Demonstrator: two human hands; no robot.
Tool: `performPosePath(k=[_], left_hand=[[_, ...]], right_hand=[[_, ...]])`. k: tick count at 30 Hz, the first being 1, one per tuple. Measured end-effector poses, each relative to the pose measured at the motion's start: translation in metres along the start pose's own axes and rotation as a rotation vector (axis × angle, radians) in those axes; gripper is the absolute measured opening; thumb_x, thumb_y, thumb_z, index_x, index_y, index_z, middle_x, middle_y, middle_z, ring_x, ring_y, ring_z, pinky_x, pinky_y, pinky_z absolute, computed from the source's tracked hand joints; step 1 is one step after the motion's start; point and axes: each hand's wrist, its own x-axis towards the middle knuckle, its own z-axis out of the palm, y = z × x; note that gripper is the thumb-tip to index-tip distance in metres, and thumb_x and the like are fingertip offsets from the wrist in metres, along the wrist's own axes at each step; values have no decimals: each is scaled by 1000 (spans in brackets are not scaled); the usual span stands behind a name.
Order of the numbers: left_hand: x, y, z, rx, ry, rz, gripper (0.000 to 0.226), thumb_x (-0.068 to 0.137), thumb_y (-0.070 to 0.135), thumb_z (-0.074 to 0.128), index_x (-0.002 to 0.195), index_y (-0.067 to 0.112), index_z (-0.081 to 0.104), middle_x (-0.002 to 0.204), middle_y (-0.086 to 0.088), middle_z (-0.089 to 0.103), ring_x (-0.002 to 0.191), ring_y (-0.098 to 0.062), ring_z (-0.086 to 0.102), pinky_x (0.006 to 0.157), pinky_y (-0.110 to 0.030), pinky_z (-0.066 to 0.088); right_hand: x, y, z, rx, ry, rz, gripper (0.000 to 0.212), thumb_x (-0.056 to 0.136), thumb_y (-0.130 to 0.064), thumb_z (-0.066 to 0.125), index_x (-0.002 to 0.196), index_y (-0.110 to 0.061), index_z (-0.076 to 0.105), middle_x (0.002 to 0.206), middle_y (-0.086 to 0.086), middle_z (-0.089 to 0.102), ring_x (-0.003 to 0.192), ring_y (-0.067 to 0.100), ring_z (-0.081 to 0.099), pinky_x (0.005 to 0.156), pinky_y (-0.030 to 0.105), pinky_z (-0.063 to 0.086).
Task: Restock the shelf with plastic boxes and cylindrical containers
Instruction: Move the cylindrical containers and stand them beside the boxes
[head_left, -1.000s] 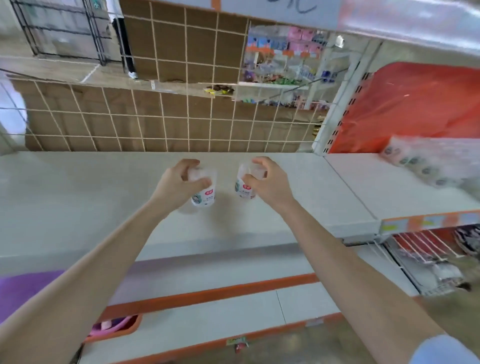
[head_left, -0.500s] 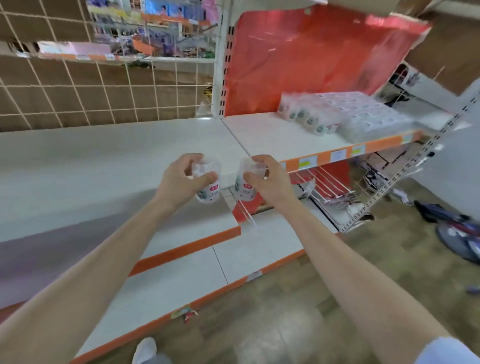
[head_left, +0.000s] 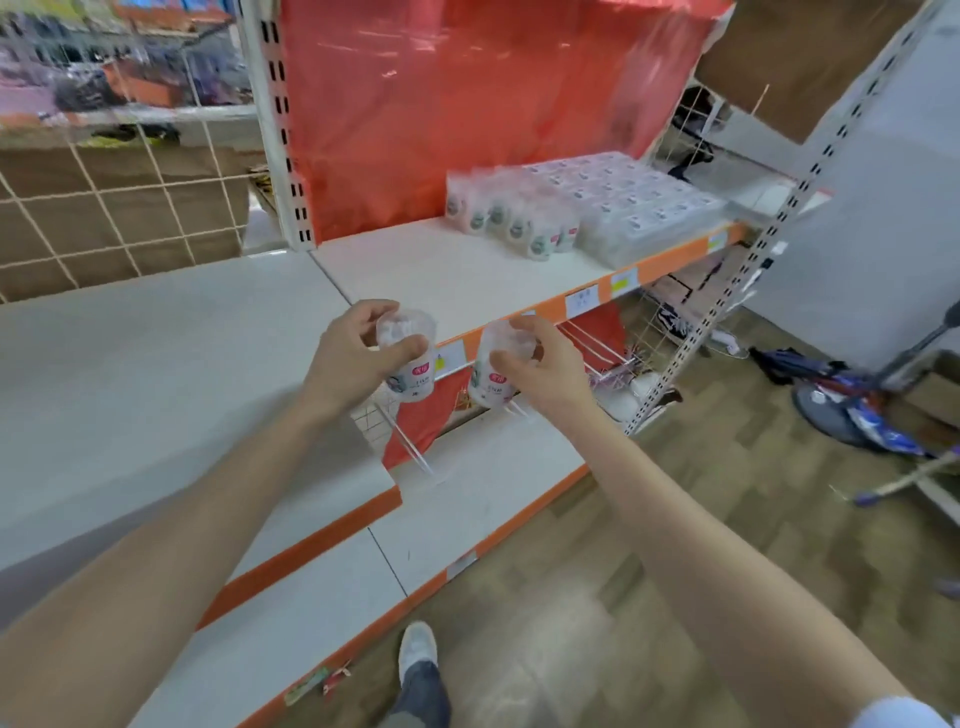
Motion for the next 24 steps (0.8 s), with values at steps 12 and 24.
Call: performPosePath(k=[12, 24], left_hand=[[144, 6, 64, -9, -45, 27, 46, 79, 15, 71, 121, 9, 52, 109, 0, 55, 99, -14, 53, 81, -25, 41], [201, -16, 97, 87, 65, -102, 49, 79, 16, 72, 123, 11, 51, 115, -3, 55, 105, -17, 52, 86, -28, 43]], right_hand=[[150, 28, -39, 39, 75, 20, 43, 81, -17, 66, 122, -14, 53, 120, 10, 55, 104, 22, 54, 85, 34, 47], [244, 52, -45, -59, -105, -225, 44, 81, -18, 65, 124, -13, 53, 121, 6, 52, 108, 19, 51, 84, 25, 39]])
